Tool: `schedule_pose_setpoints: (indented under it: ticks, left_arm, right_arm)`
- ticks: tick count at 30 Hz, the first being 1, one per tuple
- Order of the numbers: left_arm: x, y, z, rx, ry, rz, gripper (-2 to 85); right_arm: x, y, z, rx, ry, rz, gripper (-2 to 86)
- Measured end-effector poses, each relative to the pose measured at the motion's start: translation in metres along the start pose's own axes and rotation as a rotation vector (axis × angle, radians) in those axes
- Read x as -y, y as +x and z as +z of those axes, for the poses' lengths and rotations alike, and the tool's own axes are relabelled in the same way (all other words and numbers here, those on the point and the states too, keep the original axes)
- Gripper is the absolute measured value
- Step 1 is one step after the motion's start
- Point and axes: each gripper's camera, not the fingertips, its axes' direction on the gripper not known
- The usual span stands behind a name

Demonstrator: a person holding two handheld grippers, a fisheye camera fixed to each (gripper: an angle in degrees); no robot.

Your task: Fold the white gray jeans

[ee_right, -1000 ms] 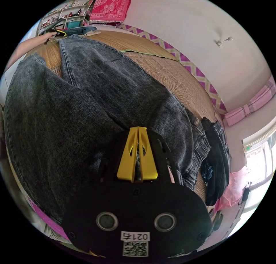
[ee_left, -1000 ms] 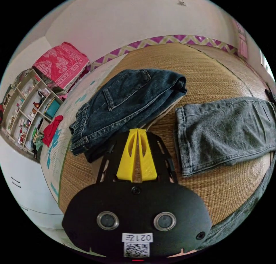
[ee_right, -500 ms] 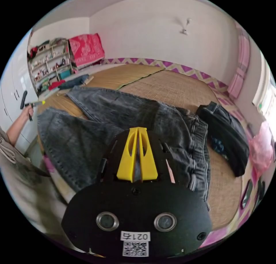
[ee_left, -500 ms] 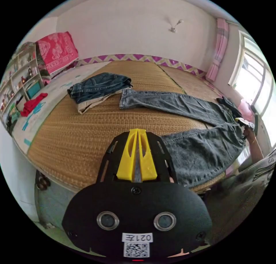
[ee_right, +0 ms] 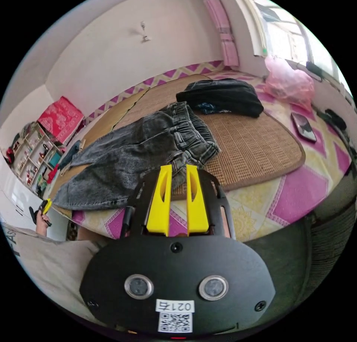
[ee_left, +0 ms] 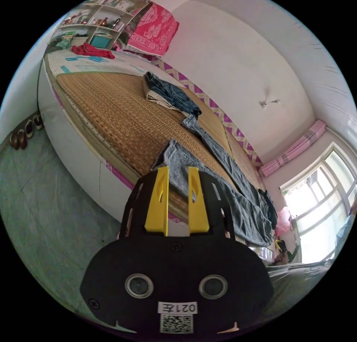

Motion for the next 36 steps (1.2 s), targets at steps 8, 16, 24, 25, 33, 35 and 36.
schedule_pose_setpoints:
  ticks: [8,16,24,25,33,35,36]
  left_arm:
    - [-0.005,-0.037,0.020,-0.105,-0.091,-0.114,8.2]
    - [-0.014,-0.069,0.023,-0.184,-0.111,-0.234,7.9]
    - [-0.027,-0.065,0.052,-0.240,-0.160,-0.230,7.1]
    - [-0.028,-0.065,0.056,-0.241,-0.160,-0.229,6.9]
    - [-0.040,-0.069,0.074,-0.259,-0.195,-0.243,7.5]
    - [-0.044,-0.068,0.080,-0.271,-0.203,-0.247,7.9]
    - [-0.047,-0.068,0.084,-0.273,-0.208,-0.247,8.0]
  right_arm:
    - [-0.084,0.100,-0.004,0.146,-0.050,0.236,7.1]
    - [-0.169,0.175,0.028,0.451,-0.017,0.581,7.1]
    - [-0.207,0.199,0.059,0.529,0.026,0.673,7.2]
    - [-0.208,0.199,0.066,0.518,0.016,0.667,7.3]
    - [-0.222,0.201,0.103,0.544,0.004,0.653,7.6]
    - [-0.233,0.201,0.112,0.562,0.001,0.658,7.7]
    - [-0.235,0.201,0.114,0.560,-0.001,0.654,7.7]
